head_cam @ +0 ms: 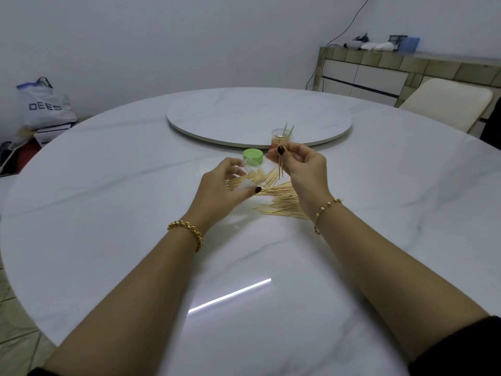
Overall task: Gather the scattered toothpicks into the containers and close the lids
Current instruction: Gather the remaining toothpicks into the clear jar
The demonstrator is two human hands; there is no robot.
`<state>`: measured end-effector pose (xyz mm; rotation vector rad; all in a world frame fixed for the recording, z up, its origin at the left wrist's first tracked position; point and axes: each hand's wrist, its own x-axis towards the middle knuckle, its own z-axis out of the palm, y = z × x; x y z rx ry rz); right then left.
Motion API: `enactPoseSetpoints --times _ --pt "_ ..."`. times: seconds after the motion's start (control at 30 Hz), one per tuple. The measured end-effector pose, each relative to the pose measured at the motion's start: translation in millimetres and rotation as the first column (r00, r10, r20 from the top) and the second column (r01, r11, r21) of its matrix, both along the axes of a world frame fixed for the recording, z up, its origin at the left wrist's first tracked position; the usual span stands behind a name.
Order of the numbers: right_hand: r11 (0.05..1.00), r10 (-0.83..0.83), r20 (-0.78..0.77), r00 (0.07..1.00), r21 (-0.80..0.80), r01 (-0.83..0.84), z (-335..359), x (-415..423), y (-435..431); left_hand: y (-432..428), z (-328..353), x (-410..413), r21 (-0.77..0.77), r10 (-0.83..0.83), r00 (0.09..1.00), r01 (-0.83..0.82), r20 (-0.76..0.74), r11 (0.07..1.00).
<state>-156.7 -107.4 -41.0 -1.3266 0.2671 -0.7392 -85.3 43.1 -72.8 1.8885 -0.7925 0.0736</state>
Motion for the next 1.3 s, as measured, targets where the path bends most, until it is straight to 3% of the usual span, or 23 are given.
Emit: enactPoseSetpoints --times 0.13,0.37,0.53,0.97,1.3 --pt "0.990 0.041 0.091 0.995 0.130 -0.052 9 -1 6 -2 0 -2 0.031 -0.029 0.999 0.027 0.042 0.999" --pt "0.974 0.084 0.115 0.990 0.199 -0.106 10 -1 15 -5 1 -7 0.036 -0.061 0.996 0.059 0.058 0.998" --pt "0.991 0.116 -0.007 0.993 0.063 -0.116 -2 1 19 -5 1 -6 -0.009 -0.021 1.000 0.021 -0.008 1.000" --pt "0.987 -0.018 -0.084 0.996 -0.159 0.005 -10 5 17 -6 0 -4 0.001 -0.009 1.000 0.009 -0.021 1.000" --pt "0.975 0.060 -0.192 0.980 -0.198 -0.099 -13 4 20 -5 3 -4 -0.009 -0.009 1.000 0.009 -0.025 1.000"
